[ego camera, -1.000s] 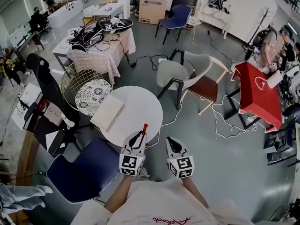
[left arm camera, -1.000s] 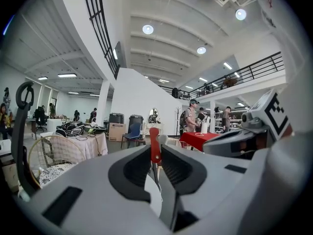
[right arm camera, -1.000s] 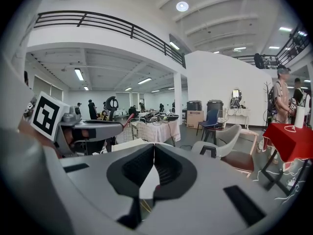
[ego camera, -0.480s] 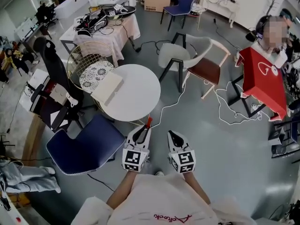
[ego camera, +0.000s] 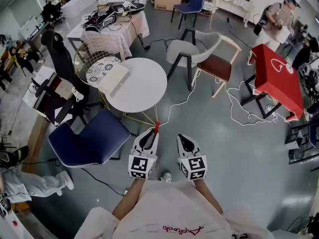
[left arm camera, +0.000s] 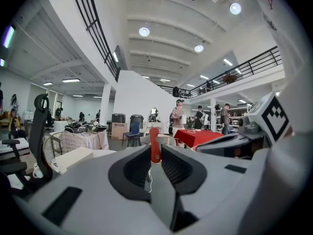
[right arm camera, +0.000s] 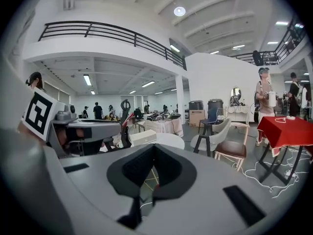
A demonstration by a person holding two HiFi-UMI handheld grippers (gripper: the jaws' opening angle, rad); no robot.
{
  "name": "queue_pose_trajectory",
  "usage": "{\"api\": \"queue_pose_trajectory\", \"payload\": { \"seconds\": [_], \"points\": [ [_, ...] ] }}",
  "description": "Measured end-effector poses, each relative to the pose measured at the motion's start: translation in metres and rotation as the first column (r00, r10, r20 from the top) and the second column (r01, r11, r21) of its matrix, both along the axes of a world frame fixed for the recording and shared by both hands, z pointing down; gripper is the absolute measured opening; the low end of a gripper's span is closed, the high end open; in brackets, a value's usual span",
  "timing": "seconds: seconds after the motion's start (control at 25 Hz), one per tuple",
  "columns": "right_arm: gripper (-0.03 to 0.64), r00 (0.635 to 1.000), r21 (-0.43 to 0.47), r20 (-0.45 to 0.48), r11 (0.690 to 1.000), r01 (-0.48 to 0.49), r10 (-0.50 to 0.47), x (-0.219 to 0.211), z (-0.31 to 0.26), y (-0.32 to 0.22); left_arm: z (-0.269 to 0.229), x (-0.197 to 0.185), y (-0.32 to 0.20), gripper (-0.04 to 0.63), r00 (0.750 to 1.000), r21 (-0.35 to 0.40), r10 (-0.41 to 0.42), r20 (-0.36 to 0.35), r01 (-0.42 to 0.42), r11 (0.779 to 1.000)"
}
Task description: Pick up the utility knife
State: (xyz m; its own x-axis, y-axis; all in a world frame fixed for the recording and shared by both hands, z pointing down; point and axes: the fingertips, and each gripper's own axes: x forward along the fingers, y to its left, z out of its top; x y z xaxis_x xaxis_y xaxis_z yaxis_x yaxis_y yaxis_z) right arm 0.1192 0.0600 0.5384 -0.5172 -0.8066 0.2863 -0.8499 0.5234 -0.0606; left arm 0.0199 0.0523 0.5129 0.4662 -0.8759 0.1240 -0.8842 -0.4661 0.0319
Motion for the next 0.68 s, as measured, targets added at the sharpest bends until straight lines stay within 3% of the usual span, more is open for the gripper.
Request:
{"api": "queue_pose_trajectory", "payload": {
  "seconds": [0.68],
  "points": [
    [0.015,1.000,0.065,-0.017,0.998,0.013,-0.012,0.005,-0.014,0.032,-0.010,0.018,0.039,0.075,1.000,0.049,0.026,-0.003,-0.026,0.998]
  ]
}}
